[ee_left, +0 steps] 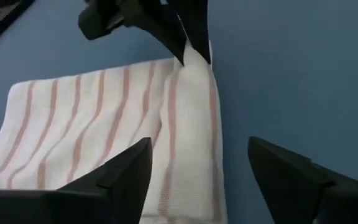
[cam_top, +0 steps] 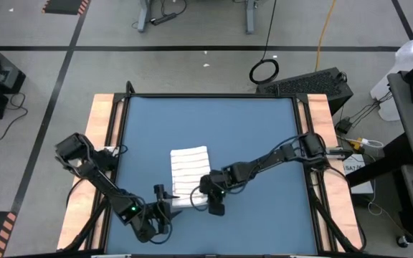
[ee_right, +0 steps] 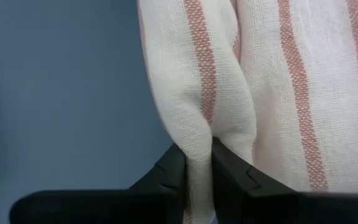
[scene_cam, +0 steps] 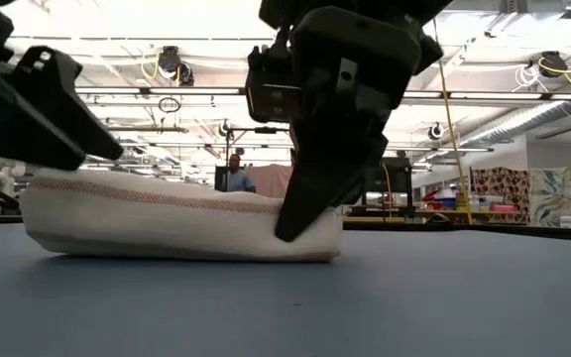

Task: Roll towel
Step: Roll the white towel

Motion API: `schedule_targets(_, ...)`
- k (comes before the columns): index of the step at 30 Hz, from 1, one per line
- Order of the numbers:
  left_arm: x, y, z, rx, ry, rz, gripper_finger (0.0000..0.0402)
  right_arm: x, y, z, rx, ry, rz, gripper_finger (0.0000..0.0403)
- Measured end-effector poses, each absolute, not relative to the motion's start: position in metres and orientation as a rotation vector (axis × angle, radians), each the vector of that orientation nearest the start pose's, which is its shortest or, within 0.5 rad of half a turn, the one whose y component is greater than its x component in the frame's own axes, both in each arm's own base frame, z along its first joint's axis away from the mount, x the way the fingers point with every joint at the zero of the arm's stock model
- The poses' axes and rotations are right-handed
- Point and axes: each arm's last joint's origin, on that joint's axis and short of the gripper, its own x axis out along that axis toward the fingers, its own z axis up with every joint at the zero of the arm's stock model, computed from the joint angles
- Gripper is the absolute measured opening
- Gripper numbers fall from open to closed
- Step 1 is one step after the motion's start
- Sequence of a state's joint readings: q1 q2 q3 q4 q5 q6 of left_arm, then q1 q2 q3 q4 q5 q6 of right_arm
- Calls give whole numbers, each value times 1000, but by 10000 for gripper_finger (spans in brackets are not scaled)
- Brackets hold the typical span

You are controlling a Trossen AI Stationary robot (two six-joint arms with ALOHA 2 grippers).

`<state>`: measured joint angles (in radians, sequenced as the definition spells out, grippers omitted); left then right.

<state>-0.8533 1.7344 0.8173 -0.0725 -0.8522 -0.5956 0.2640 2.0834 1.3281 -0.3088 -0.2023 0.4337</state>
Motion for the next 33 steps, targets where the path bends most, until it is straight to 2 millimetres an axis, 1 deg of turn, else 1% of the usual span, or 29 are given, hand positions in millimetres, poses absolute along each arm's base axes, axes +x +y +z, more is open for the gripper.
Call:
schedule_targets(8, 222, -218, 110, 226, 649, 206, 272, 405, 94, 126, 452, 1165, 258, 49)
schedule_targets(14, 234, -212, 105, 172, 639, 228, 266, 408, 82, 126, 521, 1175, 272, 49)
schedule_targets(16, 238, -210, 105, 142, 644, 227, 248, 408, 81, 126, 527, 1177, 273, 49)
schedule_targets(18, 239, -208, 105, 113, 646, 243, 217, 408, 81, 126, 521, 1175, 265, 49)
schedule_targets(20, 240, -207, 105, 100, 646, 247, 171, 408, 81, 126, 519, 1175, 258, 49)
schedule_targets(24, 239, -209, 105, 63, 655, 235, 66, 407, 87, 127, 484, 1164, 207, 50)
schedule_targets(25, 238, -210, 105, 47, 656, 234, 54, 406, 88, 128, 474, 1159, 196, 50)
schedule_targets(29, 236, -212, 104, -32, 662, 248, 53, 402, 101, 137, 382, 1121, 144, 65)
schedule_targets(33, 234, -212, 104, -99, 678, 264, 61, 391, 116, 155, 251, 1069, 61, 100)
